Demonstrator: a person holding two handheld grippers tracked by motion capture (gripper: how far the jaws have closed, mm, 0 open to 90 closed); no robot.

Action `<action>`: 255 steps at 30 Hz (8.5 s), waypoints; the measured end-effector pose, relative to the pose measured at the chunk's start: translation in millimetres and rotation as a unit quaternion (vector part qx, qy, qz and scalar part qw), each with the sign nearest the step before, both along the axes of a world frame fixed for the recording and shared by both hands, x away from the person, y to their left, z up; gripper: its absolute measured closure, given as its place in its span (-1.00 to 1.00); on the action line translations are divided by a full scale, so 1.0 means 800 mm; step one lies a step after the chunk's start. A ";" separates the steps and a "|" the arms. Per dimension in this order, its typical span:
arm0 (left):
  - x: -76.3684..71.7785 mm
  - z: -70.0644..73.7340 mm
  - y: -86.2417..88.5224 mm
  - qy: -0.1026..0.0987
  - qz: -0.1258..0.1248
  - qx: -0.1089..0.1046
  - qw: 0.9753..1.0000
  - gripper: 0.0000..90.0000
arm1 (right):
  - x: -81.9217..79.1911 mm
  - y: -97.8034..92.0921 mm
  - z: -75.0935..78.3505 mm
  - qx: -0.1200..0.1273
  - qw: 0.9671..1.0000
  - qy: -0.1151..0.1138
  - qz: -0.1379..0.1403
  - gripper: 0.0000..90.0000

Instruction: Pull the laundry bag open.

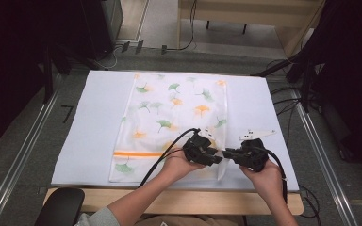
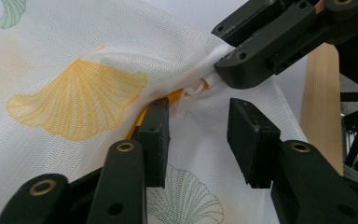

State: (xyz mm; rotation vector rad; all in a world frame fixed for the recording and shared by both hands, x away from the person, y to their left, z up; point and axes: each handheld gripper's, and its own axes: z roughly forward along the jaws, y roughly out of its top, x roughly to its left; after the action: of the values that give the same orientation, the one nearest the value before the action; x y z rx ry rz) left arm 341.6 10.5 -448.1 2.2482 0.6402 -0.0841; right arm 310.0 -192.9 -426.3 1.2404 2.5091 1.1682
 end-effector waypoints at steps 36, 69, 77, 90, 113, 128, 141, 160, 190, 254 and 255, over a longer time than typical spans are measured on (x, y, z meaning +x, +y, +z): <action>0.006 -0.002 0.002 0.037 0.006 -0.026 0.999 1.00 | -0.002 0.003 0.004 0.020 1.000 0.001 0.013 0.90; 0.021 -0.004 0.023 0.059 0.016 -0.004 0.998 1.00 | -0.002 -0.002 0.006 0.012 1.000 -0.007 0.017 0.90; 0.027 -0.005 0.043 0.067 0.019 0.008 0.998 1.00 | -0.001 -0.003 0.005 0.011 1.000 -0.005 0.012 0.90; 0.027 -0.006 0.043 0.064 0.012 0.004 0.998 1.00 | 0.000 -0.005 0.003 0.011 1.000 -0.004 0.008 0.89; 0.026 -0.006 0.041 0.062 0.016 0.009 0.998 1.00 | 0.001 -0.005 0.002 0.012 1.000 -0.002 0.009 0.88; 0.030 -0.004 0.048 0.061 0.019 0.016 0.998 1.00 | 0.001 -0.004 0.003 0.011 1.000 -0.003 0.009 0.89; 0.033 -0.003 0.055 0.068 0.025 0.033 0.997 1.00 | 0.000 -0.007 0.005 0.009 1.000 -0.004 0.006 0.90; 0.033 -0.001 0.085 0.075 0.037 0.032 0.996 1.00 | 0.000 -0.009 0.005 0.009 1.000 -0.004 0.006 0.90; 0.031 0.015 0.147 0.081 0.060 0.044 0.994 1.00 | 0.002 -0.013 0.004 0.009 1.000 0.001 0.005 0.89; 0.026 0.017 0.215 0.100 0.106 0.045 0.988 1.00 | 0.012 -0.018 0.006 0.006 1.000 0.011 0.013 0.89; 0.026 0.017 0.215 0.101 0.107 0.045 0.988 1.00 | 0.012 -0.019 0.006 0.006 1.000 0.011 0.012 0.89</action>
State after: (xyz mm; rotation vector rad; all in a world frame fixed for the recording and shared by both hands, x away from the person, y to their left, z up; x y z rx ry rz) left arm 362.2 182.3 -434.8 2.2604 1.0081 -0.1801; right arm 320.0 -207.8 -421.6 1.2362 2.5441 1.1830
